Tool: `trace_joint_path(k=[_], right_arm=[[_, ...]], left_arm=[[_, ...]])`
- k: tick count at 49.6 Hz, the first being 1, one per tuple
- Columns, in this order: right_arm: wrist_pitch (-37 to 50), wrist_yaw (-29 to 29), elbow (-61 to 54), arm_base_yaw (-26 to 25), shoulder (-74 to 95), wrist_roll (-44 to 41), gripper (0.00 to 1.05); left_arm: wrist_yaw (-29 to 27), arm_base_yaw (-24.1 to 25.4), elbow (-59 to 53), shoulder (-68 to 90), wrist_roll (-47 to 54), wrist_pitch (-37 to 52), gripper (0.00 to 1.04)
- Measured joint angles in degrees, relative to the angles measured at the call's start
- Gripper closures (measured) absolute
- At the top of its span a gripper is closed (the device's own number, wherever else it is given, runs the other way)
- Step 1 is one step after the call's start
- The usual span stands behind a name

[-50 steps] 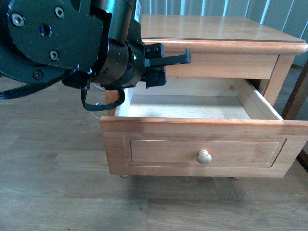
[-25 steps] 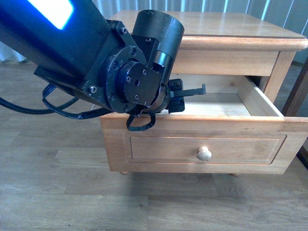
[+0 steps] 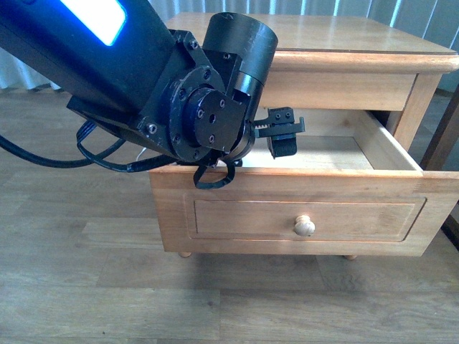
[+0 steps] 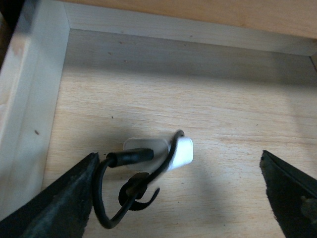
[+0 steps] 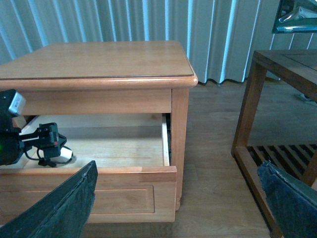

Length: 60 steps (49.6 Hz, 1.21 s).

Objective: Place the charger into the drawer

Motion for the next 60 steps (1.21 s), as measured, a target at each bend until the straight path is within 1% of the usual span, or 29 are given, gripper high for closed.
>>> trace_joint_path(k=[2, 5, 10, 19, 26, 34, 39, 45, 54, 60], right_arm=[[0.00, 0.00, 0.00, 0.00, 0.00, 0.00, 0.08], [0.00, 0.00, 0.00, 0.00, 0.00, 0.00, 0.08], [0.00, 0.00, 0.00, 0.00, 0.00, 0.00, 0.08], [0.00, 0.00, 0.00, 0.00, 0.00, 0.00, 0.08], [0.00, 0.00, 0.00, 0.00, 0.00, 0.00, 0.08], [0.00, 0.00, 0.00, 0.00, 0.00, 0.00, 0.08], [0.00, 0.00, 0.00, 0.00, 0.00, 0.00, 0.08], [0.00, 0.00, 0.00, 0.00, 0.00, 0.00, 0.08], [0.00, 0.00, 0.00, 0.00, 0.00, 0.00, 0.08], [0.00, 0.00, 0.00, 0.00, 0.00, 0.00, 0.08]], left_arm=[[0.00, 0.09, -1.01, -0.98, 0.04, 0.42, 0.04], [-0.09, 0.28, -2.91, -2.99, 0.13, 1.29, 0.07], [-0.11, 0.96, -6.38, -7.26, 0.46, 2.91, 0.06], [0.07, 4.31, -17.20, -20.92, 2.54, 6.62, 0.06], [-0.07, 6.60, -25.75, -31.26, 6.82, 9.66, 0.06], [0.87, 9.07, -34.84, -44.83, 9.29, 8.96, 0.06], [1.55, 11.02, -40.19, -54.49, 9.64, 6.62, 0.06], [2.58, 13.86, -46.64, -67.87, 9.92, 1.18, 0.06], [6.60, 19.32, -52.89, -88.65, 10.40, -11.02, 0.06], [10.56, 25.57, -56.70, -104.80, 12.41, -22.25, 0.06]])
